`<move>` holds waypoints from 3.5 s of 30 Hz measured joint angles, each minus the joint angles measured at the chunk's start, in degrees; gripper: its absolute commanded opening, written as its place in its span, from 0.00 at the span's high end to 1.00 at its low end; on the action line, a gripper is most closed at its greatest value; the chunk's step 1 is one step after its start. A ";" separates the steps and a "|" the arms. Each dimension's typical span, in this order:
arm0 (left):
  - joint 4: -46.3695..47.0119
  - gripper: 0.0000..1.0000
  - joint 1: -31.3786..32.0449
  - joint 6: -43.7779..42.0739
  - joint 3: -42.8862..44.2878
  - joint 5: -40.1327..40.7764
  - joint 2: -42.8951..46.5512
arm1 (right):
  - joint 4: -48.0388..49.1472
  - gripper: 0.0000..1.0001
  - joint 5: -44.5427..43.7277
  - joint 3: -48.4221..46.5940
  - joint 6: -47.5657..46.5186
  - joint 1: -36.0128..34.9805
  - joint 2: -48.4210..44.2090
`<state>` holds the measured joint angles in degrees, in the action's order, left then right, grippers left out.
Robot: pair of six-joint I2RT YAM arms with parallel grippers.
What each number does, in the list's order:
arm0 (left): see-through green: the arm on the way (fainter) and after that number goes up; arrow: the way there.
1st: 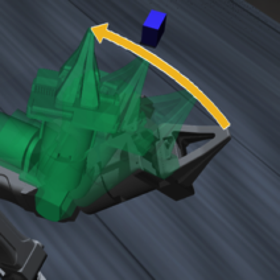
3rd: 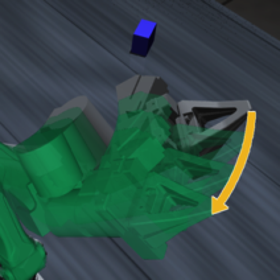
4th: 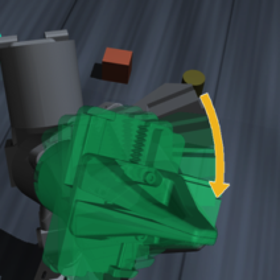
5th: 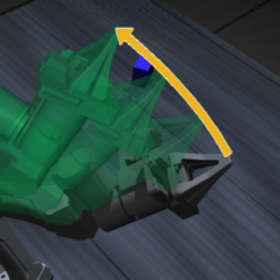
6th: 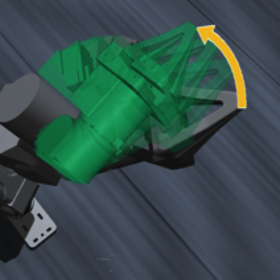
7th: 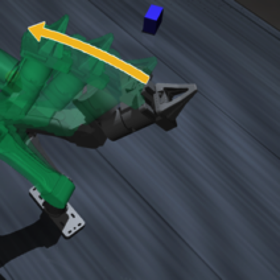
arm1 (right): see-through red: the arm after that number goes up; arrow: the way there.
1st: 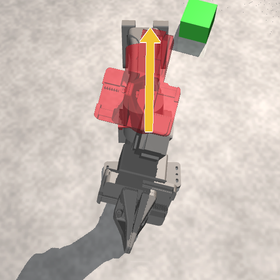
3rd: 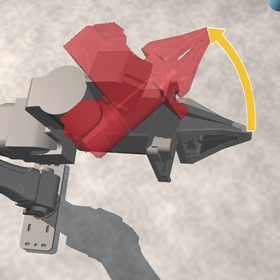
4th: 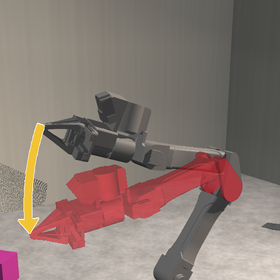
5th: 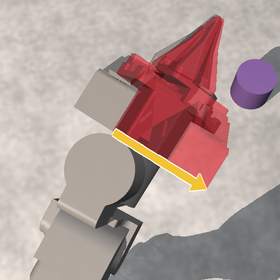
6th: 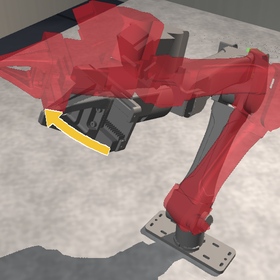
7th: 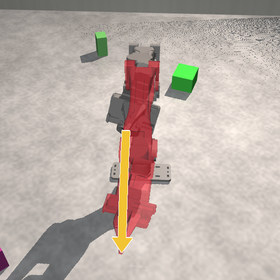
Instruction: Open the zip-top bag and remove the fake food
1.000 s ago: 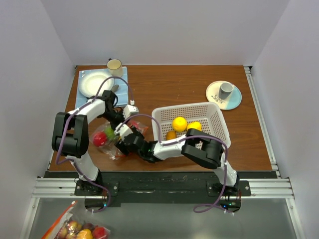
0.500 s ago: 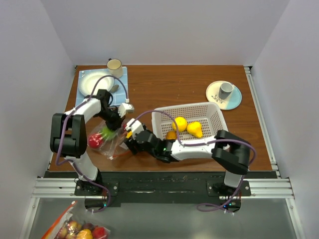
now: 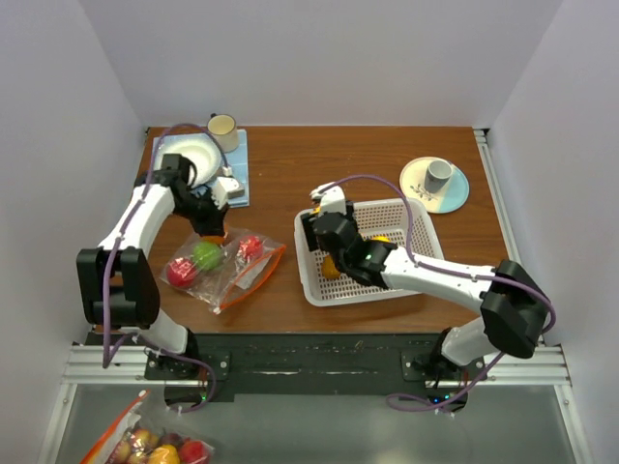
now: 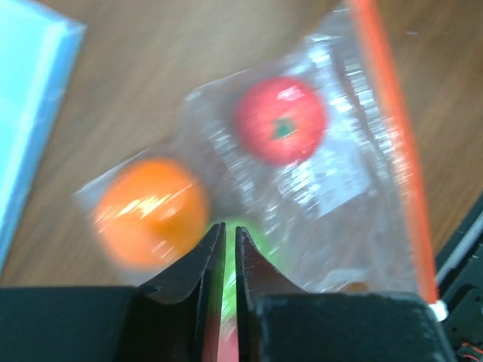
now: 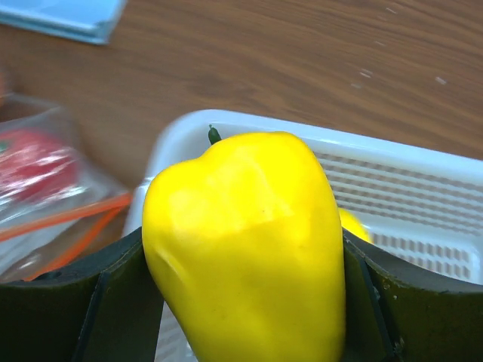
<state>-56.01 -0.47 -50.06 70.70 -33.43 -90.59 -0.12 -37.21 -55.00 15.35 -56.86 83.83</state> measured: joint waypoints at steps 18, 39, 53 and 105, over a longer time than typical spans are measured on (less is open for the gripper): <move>3.17 0.83 -14.27 -3.72 -2.86 2.32 -7.85 | -1.03 0.10 1.20 -3.41 -2.84 -8.31 2.95; 7.80 0.88 -11.13 -3.43 -9.84 5.57 -7.10 | 9.64 0.42 14.75 -11.47 -3.23 -13.55 24.70; 9.99 0.88 -3.48 0.66 -12.07 8.59 -3.41 | 13.86 0.01 18.97 -15.41 -0.44 -13.64 33.22; 7.17 0.98 1.99 9.14 -7.15 9.57 -2.84 | -2.34 0.43 -5.70 -0.90 3.21 -2.03 -5.70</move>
<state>-48.84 1.52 -40.93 63.55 -23.86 -93.43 -2.46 -42.92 -55.90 18.57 -58.89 78.13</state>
